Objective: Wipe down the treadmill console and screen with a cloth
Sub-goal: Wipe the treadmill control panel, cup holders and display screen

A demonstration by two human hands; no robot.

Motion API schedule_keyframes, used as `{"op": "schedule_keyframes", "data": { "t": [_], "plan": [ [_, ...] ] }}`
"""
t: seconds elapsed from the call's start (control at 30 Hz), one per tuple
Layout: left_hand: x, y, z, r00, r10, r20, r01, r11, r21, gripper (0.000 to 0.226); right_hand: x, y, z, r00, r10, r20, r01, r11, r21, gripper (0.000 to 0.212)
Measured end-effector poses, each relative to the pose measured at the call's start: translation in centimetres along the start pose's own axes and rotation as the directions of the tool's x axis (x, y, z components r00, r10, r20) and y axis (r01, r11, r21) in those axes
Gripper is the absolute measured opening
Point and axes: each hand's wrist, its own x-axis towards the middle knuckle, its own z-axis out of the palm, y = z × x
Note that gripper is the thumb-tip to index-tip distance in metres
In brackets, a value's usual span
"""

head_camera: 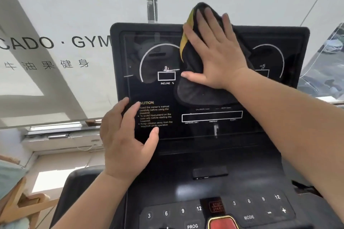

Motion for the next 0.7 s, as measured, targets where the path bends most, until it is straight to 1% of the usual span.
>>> {"op": "schedule_keyframes", "data": {
  "t": [0.07, 0.13, 0.17, 0.27, 0.37, 0.43, 0.57, 0.6, 0.63, 0.7],
  "plan": [
    [-0.2, 0.5, 0.5, 0.997, 0.073, 0.006, -0.073, 0.997, 0.014, 0.063, -0.3, -0.9, 0.1, 0.996, 0.085, 0.007, -0.085, 0.996, 0.010, 0.108],
    [-0.4, 0.8, 1.0, 0.994, 0.102, 0.029, -0.103, 0.994, 0.038, 0.062, -1.8, -3.0, 0.7, 0.992, 0.124, 0.009, -0.124, 0.992, 0.028, 0.110],
    [-0.4, 1.0, 1.2, 0.993, 0.108, 0.038, -0.110, 0.993, 0.048, 0.061, -3.0, -4.2, 1.2, 0.993, 0.117, 0.017, -0.118, 0.992, 0.042, 0.112],
    [-0.6, 1.5, 1.7, 0.990, 0.125, 0.057, -0.130, 0.988, 0.080, 0.061, -7.1, -7.9, 2.9, 0.998, 0.037, 0.041, -0.040, 0.995, 0.086, 0.115],
    [-0.8, 1.7, 2.4, 0.986, 0.145, 0.086, -0.154, 0.983, 0.104, 0.062, -11.3, -10.7, 4.6, 0.997, -0.030, 0.067, 0.021, 0.992, 0.125, 0.108],
    [-1.0, 2.0, 3.0, 0.982, 0.154, 0.112, -0.167, 0.980, 0.109, 0.064, -13.4, -11.2, 5.4, 0.994, -0.080, 0.069, 0.070, 0.989, 0.133, 0.104],
    [-1.0, 3.1, 3.7, 0.980, 0.145, 0.137, -0.162, 0.979, 0.120, 0.068, -13.8, -7.5, 5.7, 0.961, -0.274, 0.029, 0.270, 0.959, 0.087, 0.102],
    [-0.8, 3.4, 3.7, 0.981, 0.134, 0.142, -0.153, 0.980, 0.129, 0.068, -13.1, -6.0, 5.4, 0.955, -0.295, 0.018, 0.293, 0.954, 0.067, 0.103],
    [-0.7, 3.6, 3.7, 0.982, 0.121, 0.146, -0.142, 0.980, 0.139, 0.068, -12.1, -4.4, 5.1, 0.958, -0.285, 0.002, 0.285, 0.957, 0.047, 0.104],
    [-0.5, 3.6, 3.5, 0.981, 0.106, 0.161, -0.130, 0.980, 0.153, 0.067, -9.5, -1.5, 4.1, 0.981, -0.194, -0.023, 0.195, 0.981, 0.018, 0.107]
  ]
}}
